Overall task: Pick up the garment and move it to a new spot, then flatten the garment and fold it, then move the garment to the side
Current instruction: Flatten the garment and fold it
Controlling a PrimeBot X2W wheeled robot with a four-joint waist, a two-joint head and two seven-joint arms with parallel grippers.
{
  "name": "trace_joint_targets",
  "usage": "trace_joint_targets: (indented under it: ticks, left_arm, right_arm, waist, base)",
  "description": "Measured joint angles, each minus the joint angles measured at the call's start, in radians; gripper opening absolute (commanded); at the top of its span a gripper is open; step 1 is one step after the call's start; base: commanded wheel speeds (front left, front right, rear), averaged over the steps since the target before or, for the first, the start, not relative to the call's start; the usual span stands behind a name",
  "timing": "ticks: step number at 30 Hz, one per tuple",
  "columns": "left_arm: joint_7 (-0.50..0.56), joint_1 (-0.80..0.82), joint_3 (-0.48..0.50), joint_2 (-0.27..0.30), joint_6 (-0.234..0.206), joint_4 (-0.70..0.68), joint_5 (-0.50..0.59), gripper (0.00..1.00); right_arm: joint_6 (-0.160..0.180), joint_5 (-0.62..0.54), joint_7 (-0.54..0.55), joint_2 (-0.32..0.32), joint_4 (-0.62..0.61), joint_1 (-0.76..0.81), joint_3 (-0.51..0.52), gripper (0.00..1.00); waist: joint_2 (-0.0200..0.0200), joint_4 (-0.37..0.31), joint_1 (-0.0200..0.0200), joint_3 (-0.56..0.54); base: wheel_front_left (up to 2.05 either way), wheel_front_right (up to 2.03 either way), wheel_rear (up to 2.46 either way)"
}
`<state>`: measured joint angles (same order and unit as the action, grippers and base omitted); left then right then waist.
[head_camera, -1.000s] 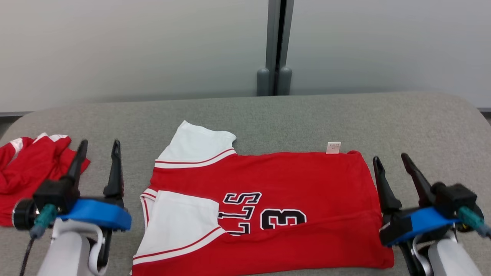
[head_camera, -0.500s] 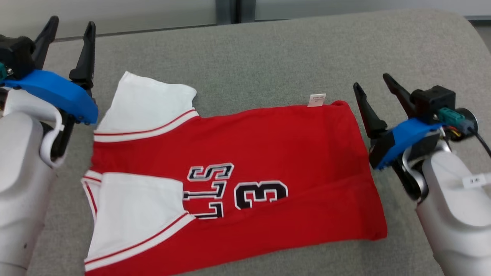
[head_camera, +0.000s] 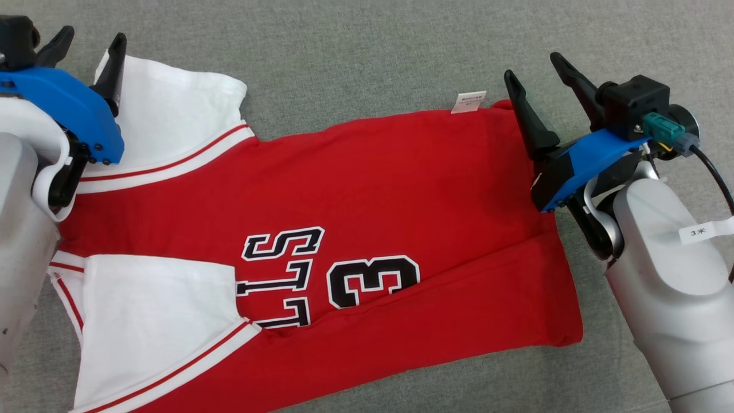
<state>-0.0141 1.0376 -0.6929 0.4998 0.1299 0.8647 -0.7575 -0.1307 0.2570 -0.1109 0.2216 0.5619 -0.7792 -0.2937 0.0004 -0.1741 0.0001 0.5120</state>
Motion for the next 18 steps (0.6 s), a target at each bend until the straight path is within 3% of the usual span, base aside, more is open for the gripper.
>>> trace_joint_targets:
  ticks: [8,17,18]
  left_arm:
    - [0.028,0.005,-0.094,0.049,0.000,0.004,-0.146,1.00]
    - [0.101,0.016,-0.170,0.065,0.000,-0.016,-0.297,1.00]
    - [0.108,0.018,-0.178,0.068,0.000,-0.016,-0.310,0.29]
  right_arm:
    - [0.000,0.008,-0.025,-0.018,0.026,-0.039,-0.027,1.00]
    - [0.000,0.028,-0.029,-0.016,0.069,-0.060,-0.052,1.00]
    - [0.000,0.028,-0.031,-0.016,0.074,-0.063,-0.054,1.00]
  waist:
    - [-0.0001,-0.024,0.0000,0.032]
    - [-0.0004,-0.021,-0.0002,0.033]
    - [-0.0004,-0.022,-0.0002,0.032]
  base:
    - [0.00,0.00,0.00]
    - [0.00,0.00,0.00]
    - [0.00,0.00,0.00]
